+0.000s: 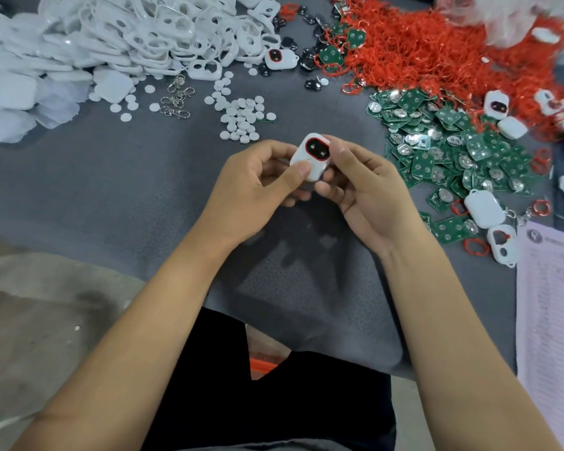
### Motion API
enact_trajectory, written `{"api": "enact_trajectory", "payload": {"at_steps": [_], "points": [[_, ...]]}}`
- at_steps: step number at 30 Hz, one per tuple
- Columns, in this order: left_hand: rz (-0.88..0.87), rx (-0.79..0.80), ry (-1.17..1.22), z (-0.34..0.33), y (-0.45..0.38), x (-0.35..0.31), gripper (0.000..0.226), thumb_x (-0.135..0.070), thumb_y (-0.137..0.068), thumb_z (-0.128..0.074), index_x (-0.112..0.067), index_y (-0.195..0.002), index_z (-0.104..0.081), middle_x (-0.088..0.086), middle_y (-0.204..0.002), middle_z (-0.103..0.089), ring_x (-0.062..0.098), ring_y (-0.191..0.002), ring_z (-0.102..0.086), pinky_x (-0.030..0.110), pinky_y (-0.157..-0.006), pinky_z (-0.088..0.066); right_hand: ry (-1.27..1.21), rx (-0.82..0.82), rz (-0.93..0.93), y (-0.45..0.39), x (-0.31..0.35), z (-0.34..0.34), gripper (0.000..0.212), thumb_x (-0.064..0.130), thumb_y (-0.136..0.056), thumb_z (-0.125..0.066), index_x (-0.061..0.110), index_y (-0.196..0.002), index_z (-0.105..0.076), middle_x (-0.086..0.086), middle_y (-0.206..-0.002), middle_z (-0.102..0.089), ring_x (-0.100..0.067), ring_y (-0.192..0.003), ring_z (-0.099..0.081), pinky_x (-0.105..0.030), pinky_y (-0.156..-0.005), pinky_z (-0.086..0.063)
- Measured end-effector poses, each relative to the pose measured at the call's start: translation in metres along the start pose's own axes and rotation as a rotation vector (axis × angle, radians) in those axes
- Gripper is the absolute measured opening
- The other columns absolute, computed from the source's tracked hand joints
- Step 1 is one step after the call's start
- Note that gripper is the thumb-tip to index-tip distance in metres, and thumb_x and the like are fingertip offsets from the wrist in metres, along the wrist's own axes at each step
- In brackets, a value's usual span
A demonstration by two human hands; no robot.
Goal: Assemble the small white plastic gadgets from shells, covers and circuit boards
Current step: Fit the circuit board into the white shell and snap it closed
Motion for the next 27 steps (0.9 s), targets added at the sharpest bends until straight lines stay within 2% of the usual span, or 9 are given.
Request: {"api": "enact_trajectory", "payload": {"at_steps": [4, 7, 12, 18, 21, 24, 27], "points": [[-0.045, -0.027, 0.009, 0.0009, 0.0005, 0.0002, 0.019, -0.025, -0.105, -0.063, -0.018, -0.121, -0.07, -0.003, -0.1, -0.079, 0.013, -0.085, -0.077, 0.025, -0.069, -0.06, -0.032, 0.015, -0.078, 0.0001, 0.0017, 0.0034, 0.019, 0.016, -0.104, -0.058, 0.012, -0.109, -0.076, 0.003, -0.085, -0.07, -0.003, -0.058, -0.053, -0.015, -0.046, -0.045], [-0.06, -0.014, 0.036, 0.002, -0.0004, -0.0007, 0.02, -0.026, -0.108, -0.058, -0.022, -0.121, -0.072, -0.004, -0.098, -0.077, 0.012, -0.08, -0.071, 0.024, -0.068, -0.057, -0.062, -0.002, -0.125, -0.001, 0.0012, 0.0056, 0.017, 0.016, -0.102, -0.06, 0.01, -0.108, -0.074, 0.005, -0.082, -0.07, -0.001, -0.056, -0.054, -0.012, -0.042, -0.039], [-0.045, 0.007, 0.051, 0.0057, -0.0008, 0.0012, 0.014, -0.023, -0.104, -0.064, -0.024, -0.114, -0.073, -0.006, -0.095, -0.077, 0.009, -0.078, -0.07, 0.022, -0.062, -0.055, -0.036, 0.029, -0.117, -0.0006, -0.0001, 0.0061, 0.021, 0.022, -0.092, -0.066, 0.008, -0.106, -0.074, 0.002, -0.078, -0.068, -0.002, -0.058, -0.057, -0.013, -0.047, -0.045], [-0.08, 0.051, 0.019, 0.0071, 0.0012, 0.0034, 0.01, -0.02, -0.1, -0.07, -0.024, -0.108, -0.074, -0.007, -0.095, -0.079, 0.009, -0.083, -0.075, 0.022, -0.069, -0.058, -0.036, 0.045, -0.091, -0.0003, 0.0014, 0.0073, 0.016, 0.022, -0.085, -0.07, 0.01, -0.087, -0.08, 0.0, -0.069, -0.062, -0.003, -0.054, -0.055, -0.012, -0.054, -0.053], [-0.08, 0.021, -0.004, 0.004, -0.0004, 0.0035, 0.011, -0.022, -0.101, -0.069, -0.023, -0.11, -0.074, -0.006, -0.098, -0.079, 0.012, -0.086, -0.076, 0.022, -0.073, -0.059, 0.018, -0.008, -0.023, -0.0007, -0.0001, 0.0063, 0.017, 0.017, -0.099, -0.064, 0.005, -0.096, -0.075, -0.003, -0.066, -0.055, -0.004, -0.052, -0.05, -0.014, -0.05, -0.049], [-0.031, -0.025, 0.017, 0.0015, -0.002, 0.0045, 0.014, -0.021, -0.103, -0.066, -0.018, -0.115, -0.072, -0.004, -0.103, -0.078, 0.015, -0.092, -0.077, 0.025, -0.077, -0.062, 0.145, -0.059, 0.069, -0.0007, -0.0034, 0.003, 0.023, 0.02, -0.105, -0.059, 0.003, -0.108, -0.075, -0.002, -0.061, -0.045, -0.007, -0.052, -0.039, -0.02, -0.043, -0.037], [0.04, -0.054, 0.111, 0.0018, -0.0034, 0.0039, 0.018, -0.015, -0.104, -0.063, -0.016, -0.12, -0.071, 0.003, -0.108, -0.077, 0.017, -0.098, -0.077, 0.028, -0.083, -0.062, 0.243, -0.015, 0.1, -0.0009, -0.0063, -0.0012, 0.024, 0.016, -0.106, -0.058, 0.003, -0.122, -0.072, -0.008, -0.07, -0.051, -0.008, -0.058, -0.039, -0.021, -0.043, -0.032]]}}
Point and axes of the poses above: each hand's wrist, its own y-axis away from the middle knuckle, its own z-axis out of the back of the hand, x = y × z, the point moved 3 cm from there along -y, towards the middle knuckle
